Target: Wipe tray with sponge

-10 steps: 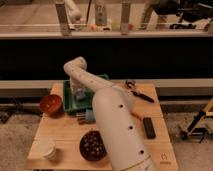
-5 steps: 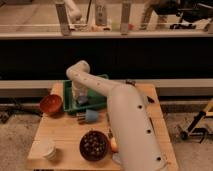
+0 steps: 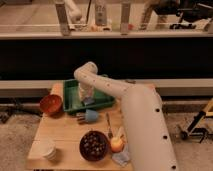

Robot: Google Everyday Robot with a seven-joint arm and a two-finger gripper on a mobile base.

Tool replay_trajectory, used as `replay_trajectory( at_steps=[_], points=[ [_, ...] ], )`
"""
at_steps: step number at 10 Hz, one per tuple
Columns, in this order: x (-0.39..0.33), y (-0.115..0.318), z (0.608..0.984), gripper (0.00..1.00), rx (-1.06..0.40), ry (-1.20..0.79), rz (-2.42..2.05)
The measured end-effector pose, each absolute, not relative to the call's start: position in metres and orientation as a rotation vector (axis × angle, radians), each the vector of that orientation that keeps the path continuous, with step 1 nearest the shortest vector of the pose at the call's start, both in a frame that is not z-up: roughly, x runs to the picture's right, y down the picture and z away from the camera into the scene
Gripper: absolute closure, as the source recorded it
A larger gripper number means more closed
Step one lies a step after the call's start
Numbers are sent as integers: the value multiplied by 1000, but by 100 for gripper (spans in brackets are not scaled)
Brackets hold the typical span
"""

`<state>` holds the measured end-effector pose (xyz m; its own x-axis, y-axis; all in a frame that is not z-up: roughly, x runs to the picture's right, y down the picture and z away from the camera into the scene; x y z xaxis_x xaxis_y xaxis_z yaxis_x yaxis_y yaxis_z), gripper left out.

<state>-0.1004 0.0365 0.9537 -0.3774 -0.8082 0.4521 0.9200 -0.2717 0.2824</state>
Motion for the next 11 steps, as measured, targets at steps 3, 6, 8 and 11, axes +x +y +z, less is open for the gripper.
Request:
replay_trajectory(
  at_steps=[3,6,8,11],
  points=[
    [-79,27,962,100,-294,-566,-1817],
    [-55,3,982,100,-311,-534,-1763],
    [-62,-11,1000,100,-301,-541,-1750],
    [-107,-13,1016,100,-272,-580,-1780]
  ],
)
